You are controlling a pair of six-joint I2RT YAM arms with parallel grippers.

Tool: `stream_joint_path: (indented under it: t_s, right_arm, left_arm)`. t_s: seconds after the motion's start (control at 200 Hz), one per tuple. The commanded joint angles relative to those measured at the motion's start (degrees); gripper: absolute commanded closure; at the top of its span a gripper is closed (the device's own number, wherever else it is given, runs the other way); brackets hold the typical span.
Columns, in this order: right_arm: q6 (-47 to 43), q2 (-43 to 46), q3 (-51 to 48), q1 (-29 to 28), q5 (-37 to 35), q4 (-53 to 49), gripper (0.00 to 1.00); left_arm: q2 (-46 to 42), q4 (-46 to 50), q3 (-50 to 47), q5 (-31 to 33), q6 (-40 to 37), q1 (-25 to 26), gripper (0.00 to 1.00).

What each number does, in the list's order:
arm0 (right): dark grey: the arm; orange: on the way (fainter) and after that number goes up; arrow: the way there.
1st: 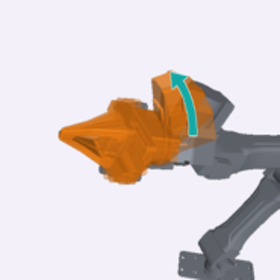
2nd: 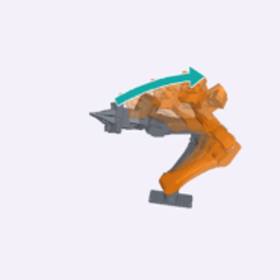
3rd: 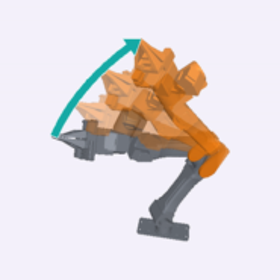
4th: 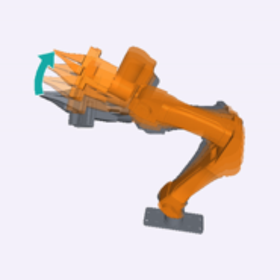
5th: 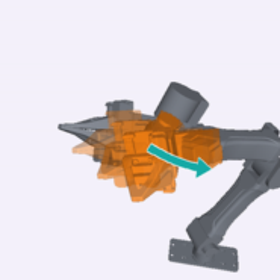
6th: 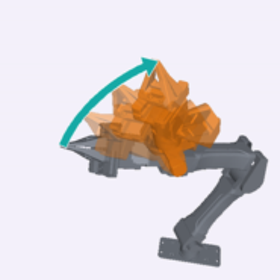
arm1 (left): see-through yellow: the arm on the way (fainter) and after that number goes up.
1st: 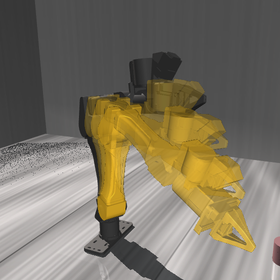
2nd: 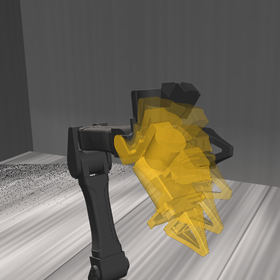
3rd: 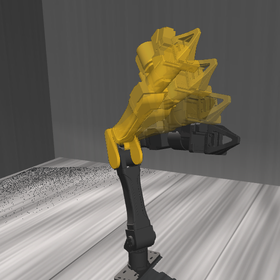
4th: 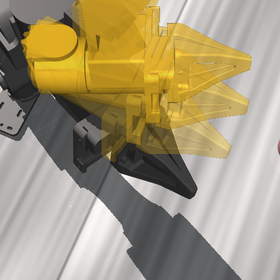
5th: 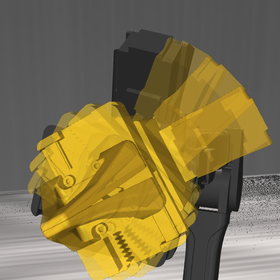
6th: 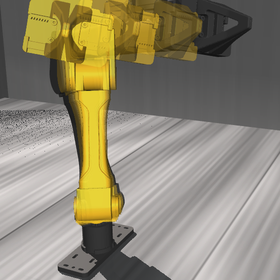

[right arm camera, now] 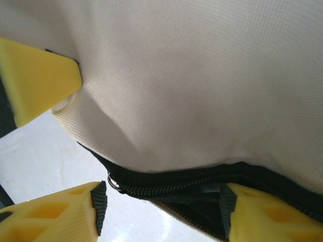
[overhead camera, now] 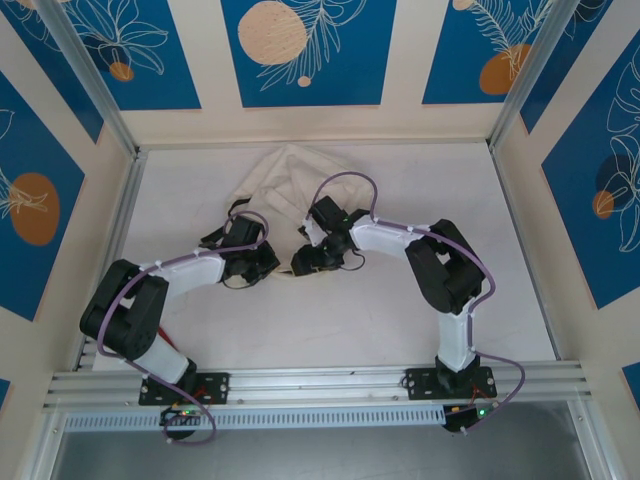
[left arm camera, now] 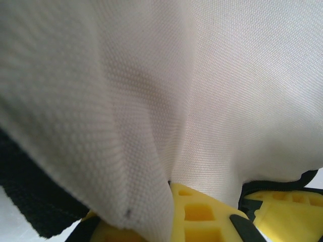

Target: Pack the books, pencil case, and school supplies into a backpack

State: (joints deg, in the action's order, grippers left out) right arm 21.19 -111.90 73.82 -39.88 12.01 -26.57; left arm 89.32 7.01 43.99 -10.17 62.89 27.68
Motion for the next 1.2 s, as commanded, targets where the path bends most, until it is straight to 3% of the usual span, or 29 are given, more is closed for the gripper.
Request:
stream_joint_path:
  t_s: [0.0, 0.35, 0.79, 0.88, 1.195]
  right_arm:
    - [-2.75, 0.1, -1.75, -0.47, 5.67, -0.55, 0.41]
    - [-6.31, 2.5, -3.83, -0.81, 10.02, 1.18, 0.51]
    - [-6.38, 2.87, -3.86, -1.5, 5.79, 1.05, 0.9]
    - [-6.3, 4.14, -4.65, -1.58, 2.81, 0.6, 1.0]
    - [-2.61, 11.97, -9.03, -0.75, -16.32, -4.14, 1.0]
  left_arm:
    - [-0.37, 1.96, -0.05, 1.06, -0.84, 0.27, 1.0]
    - [-0.37, 1.78, 0.05, 0.95, -0.85, 0.27, 1.0]
    - [-0.62, 1.96, -0.02, 1.1, -0.79, 0.27, 1.0]
    - [-0.76, 2.52, -0.04, 1.84, -0.85, 0.27, 1.0]
    - [-2.64, 5.88, -1.96, 6.26, -1.01, 0.0, 1.0]
